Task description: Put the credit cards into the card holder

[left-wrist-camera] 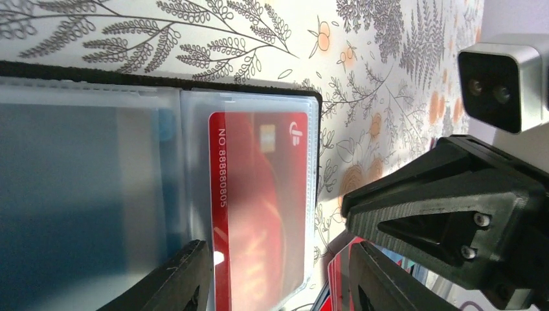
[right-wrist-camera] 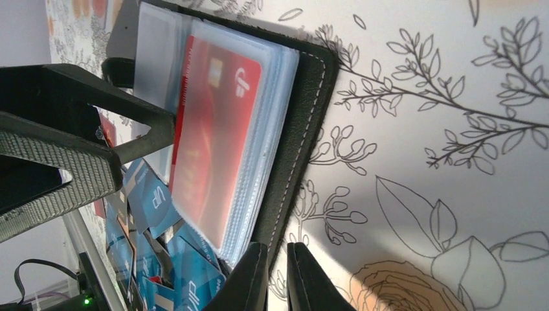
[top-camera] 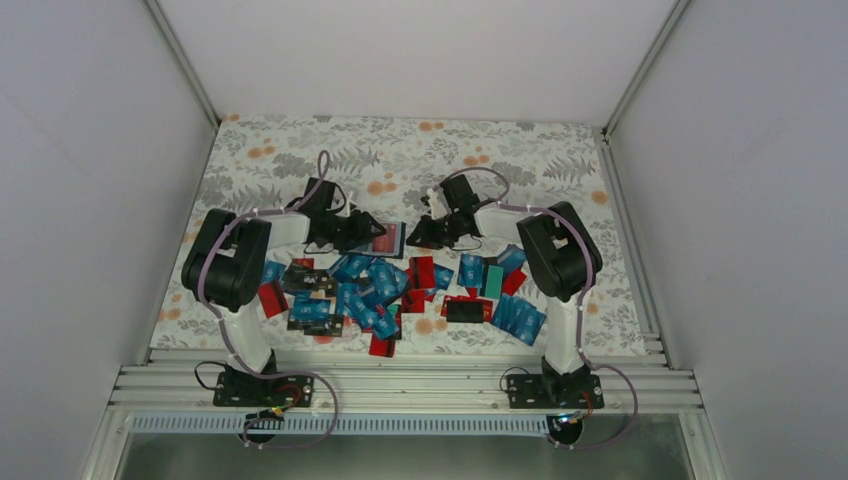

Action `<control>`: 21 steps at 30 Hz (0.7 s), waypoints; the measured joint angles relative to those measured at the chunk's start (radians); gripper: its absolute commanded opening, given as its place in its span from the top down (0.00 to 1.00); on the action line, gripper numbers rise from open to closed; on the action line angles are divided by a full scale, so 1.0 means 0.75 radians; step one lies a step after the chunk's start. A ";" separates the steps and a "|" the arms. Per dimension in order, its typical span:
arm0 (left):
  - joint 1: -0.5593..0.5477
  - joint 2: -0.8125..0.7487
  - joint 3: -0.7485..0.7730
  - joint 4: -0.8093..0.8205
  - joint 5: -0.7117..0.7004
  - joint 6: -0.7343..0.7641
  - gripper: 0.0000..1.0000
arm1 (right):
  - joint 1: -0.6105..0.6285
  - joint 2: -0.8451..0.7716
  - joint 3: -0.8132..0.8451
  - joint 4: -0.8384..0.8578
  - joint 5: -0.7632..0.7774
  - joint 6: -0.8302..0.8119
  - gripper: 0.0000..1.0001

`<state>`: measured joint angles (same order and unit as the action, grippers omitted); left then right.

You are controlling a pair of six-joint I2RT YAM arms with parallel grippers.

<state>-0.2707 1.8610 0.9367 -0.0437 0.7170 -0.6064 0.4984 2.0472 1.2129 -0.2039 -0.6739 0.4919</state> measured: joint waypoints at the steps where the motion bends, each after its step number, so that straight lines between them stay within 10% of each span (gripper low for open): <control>1: -0.001 -0.017 0.001 -0.018 -0.017 0.009 0.43 | -0.001 -0.007 0.000 -0.002 0.002 -0.002 0.89; 6: -0.001 -0.092 0.019 -0.119 -0.106 0.065 0.46 | -0.005 -0.051 0.000 -0.006 0.006 -0.006 0.87; 21: -0.042 -0.126 0.099 -0.304 -0.323 0.280 0.97 | -0.005 -0.068 0.038 0.031 -0.117 0.028 0.83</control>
<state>-0.3023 1.7668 1.0111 -0.2714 0.4747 -0.3965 0.4946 1.9965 1.2411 -0.1806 -0.7620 0.5133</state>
